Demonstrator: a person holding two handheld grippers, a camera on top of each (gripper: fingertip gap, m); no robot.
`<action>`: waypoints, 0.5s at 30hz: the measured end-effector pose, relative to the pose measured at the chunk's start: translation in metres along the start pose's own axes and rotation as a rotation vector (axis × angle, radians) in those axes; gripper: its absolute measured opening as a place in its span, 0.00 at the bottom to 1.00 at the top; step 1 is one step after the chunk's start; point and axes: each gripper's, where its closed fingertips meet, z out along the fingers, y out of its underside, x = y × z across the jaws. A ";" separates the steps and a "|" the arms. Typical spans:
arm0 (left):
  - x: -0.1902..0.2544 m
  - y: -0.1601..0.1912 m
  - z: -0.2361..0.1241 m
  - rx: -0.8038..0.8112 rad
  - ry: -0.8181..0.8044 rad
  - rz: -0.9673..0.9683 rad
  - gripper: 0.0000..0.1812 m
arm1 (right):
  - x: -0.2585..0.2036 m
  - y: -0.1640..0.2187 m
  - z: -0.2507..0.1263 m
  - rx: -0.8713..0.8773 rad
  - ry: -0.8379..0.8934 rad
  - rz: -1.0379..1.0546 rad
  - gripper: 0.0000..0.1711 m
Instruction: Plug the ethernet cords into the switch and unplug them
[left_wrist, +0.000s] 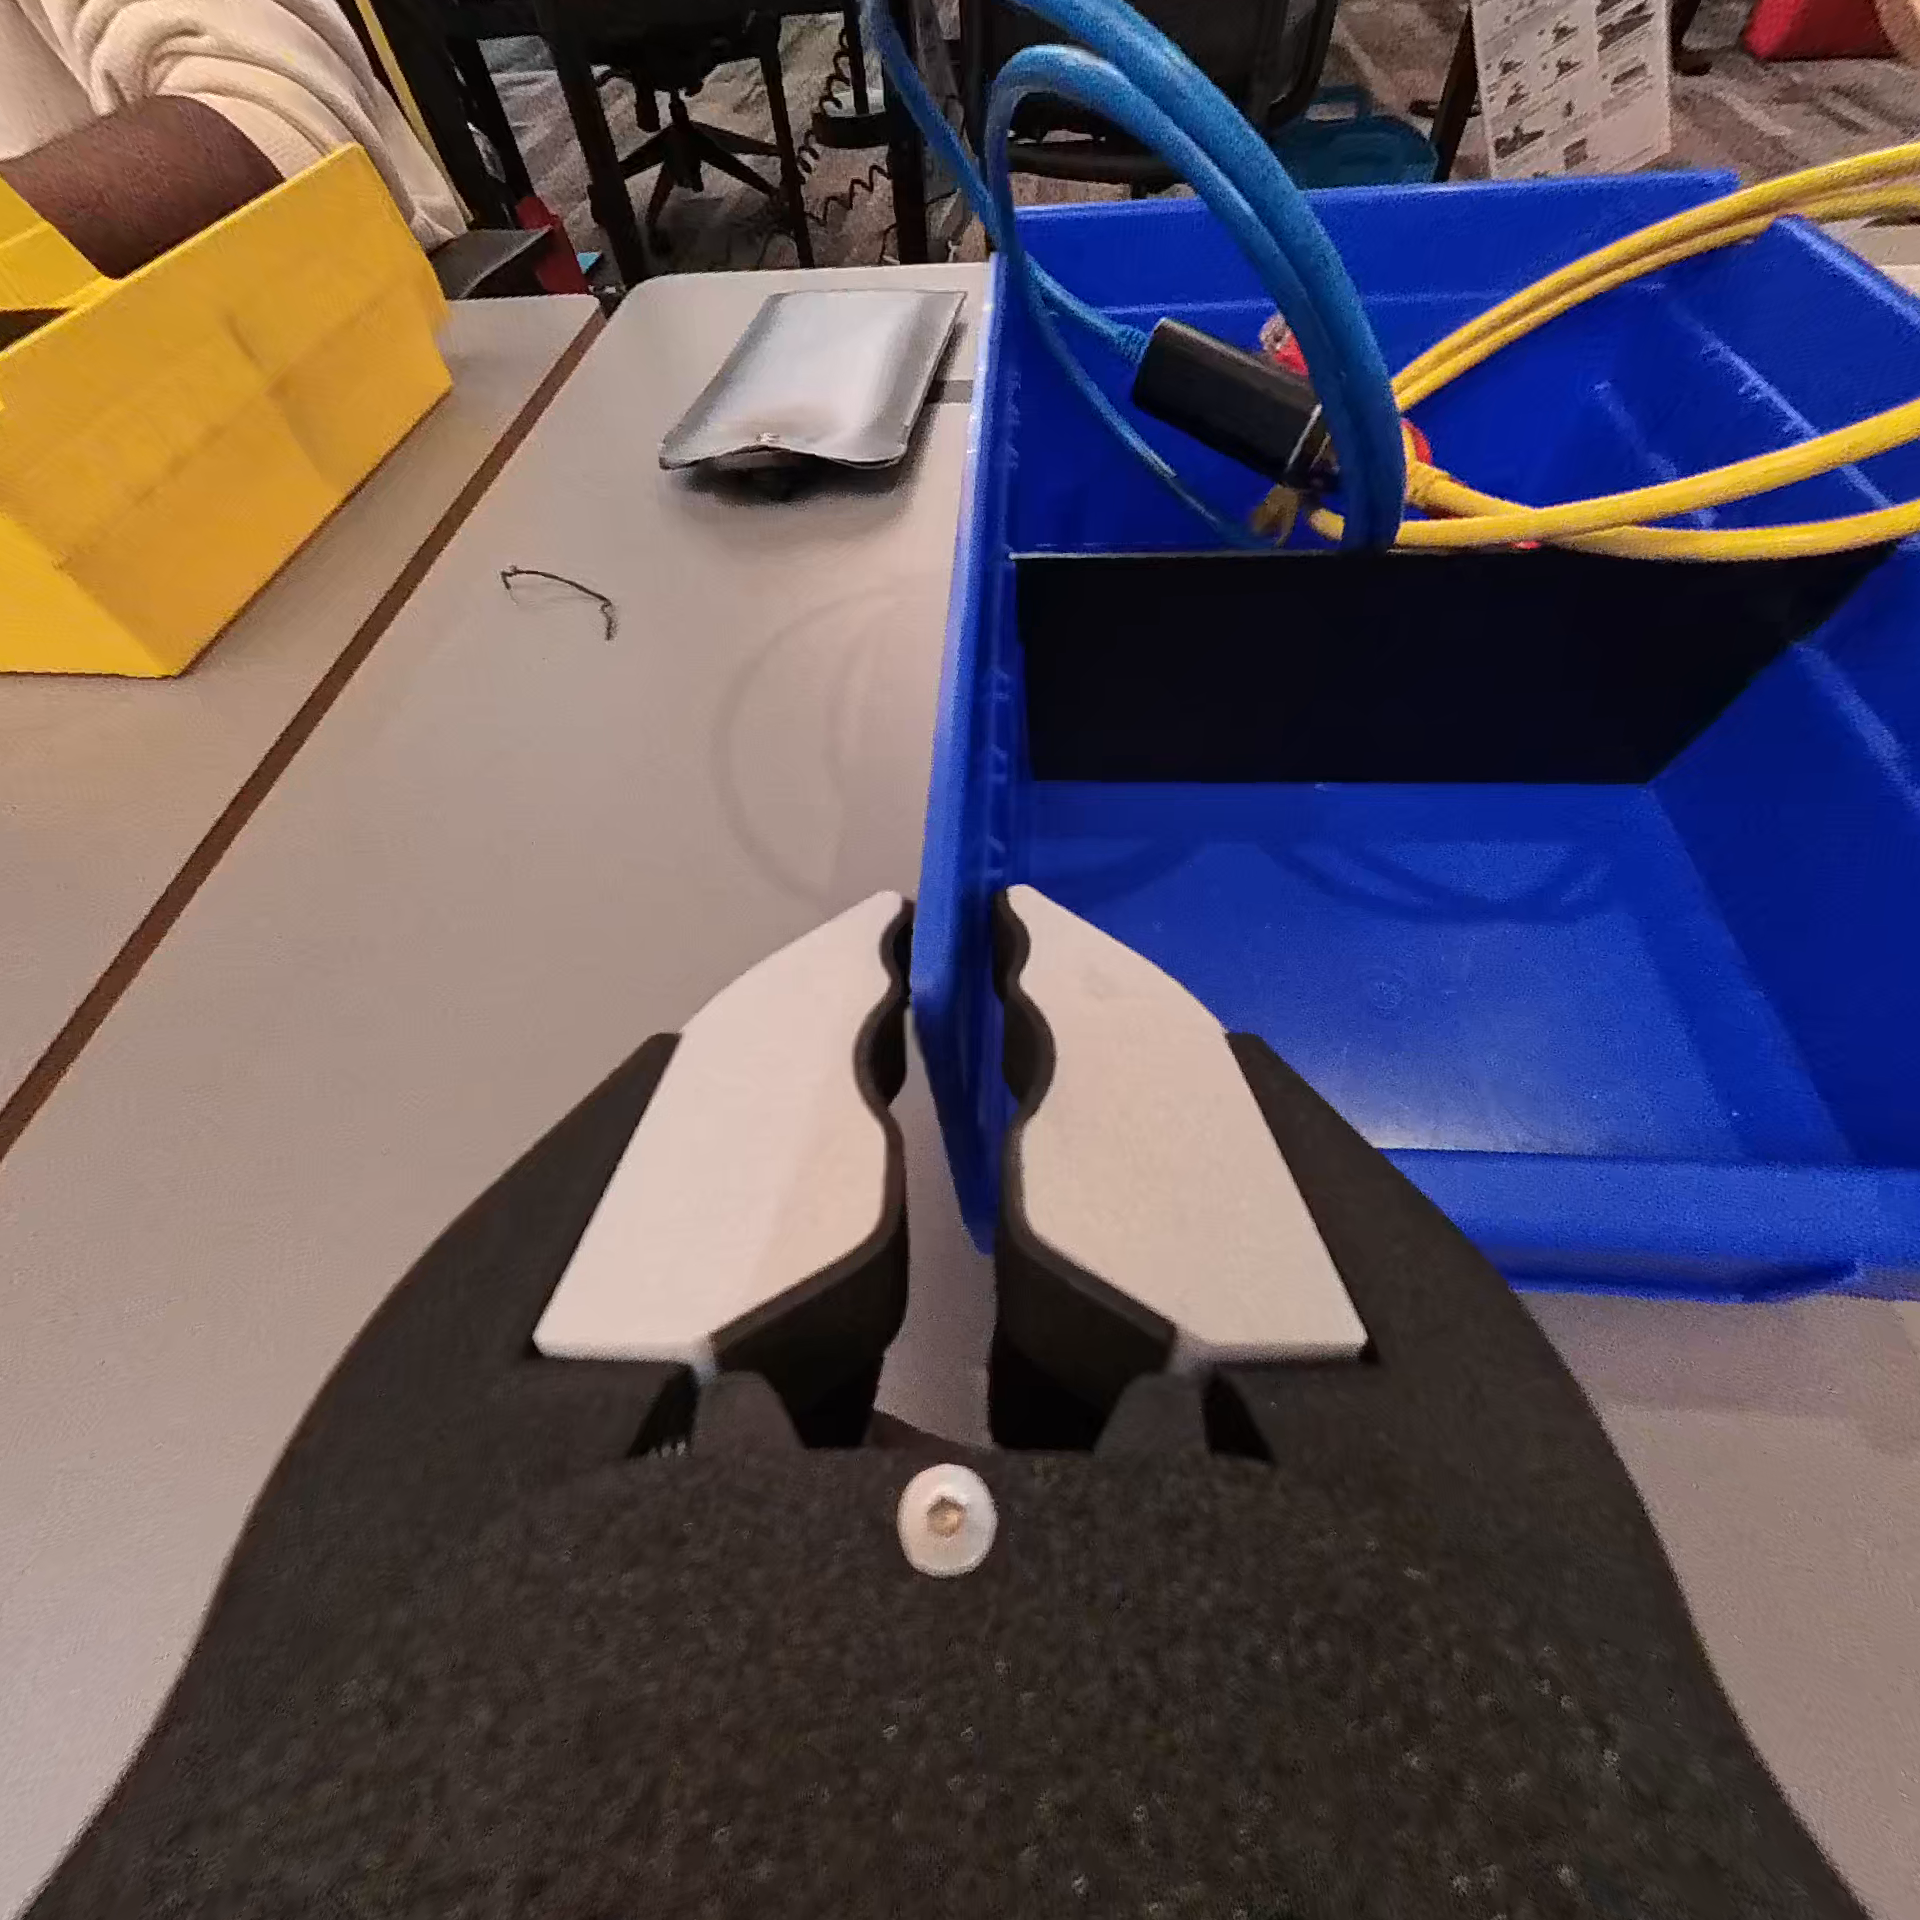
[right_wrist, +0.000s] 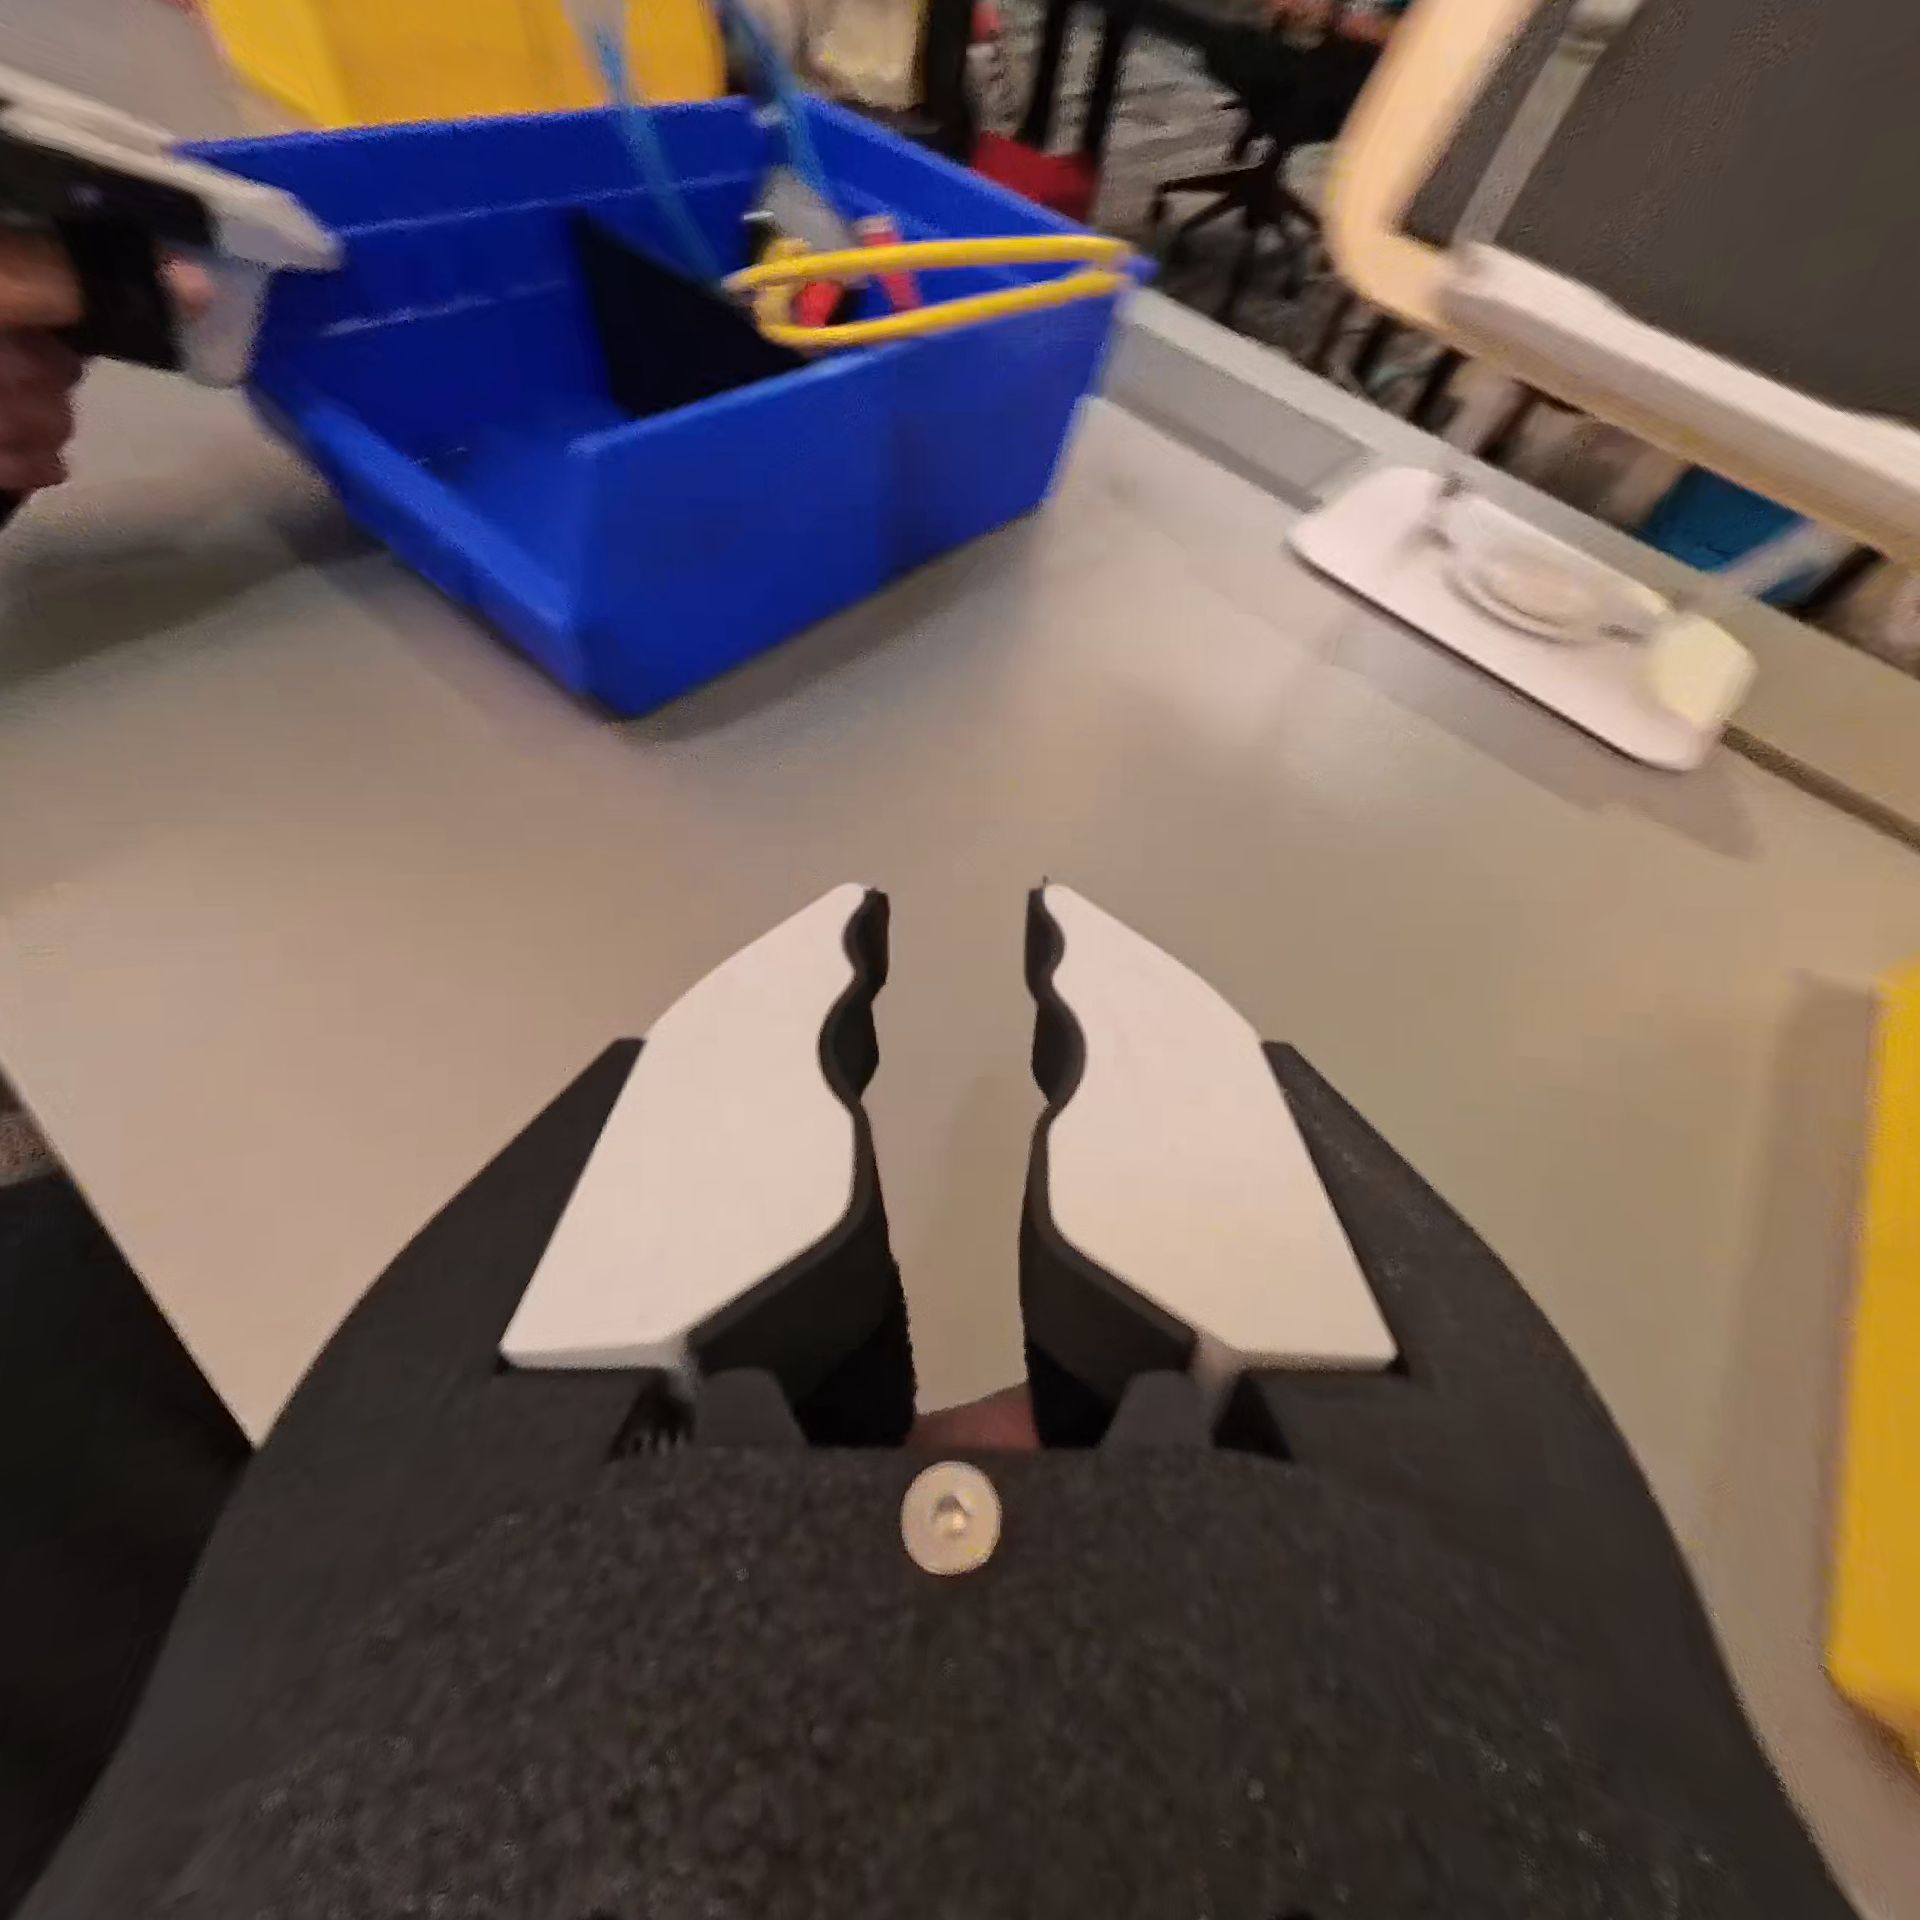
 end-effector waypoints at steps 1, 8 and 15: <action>-0.001 0.000 0.000 -0.001 -0.003 -0.003 0.08 | 0.026 0.009 -0.015 0.019 0.034 0.059 0.15; -0.007 -0.011 -0.030 0.055 -0.073 -0.066 0.13 | 0.198 0.082 -0.144 0.189 0.347 0.329 0.27; 0.055 -0.010 -0.087 0.183 -0.006 -0.280 0.13 | 0.281 0.142 -0.182 0.138 0.529 0.493 0.26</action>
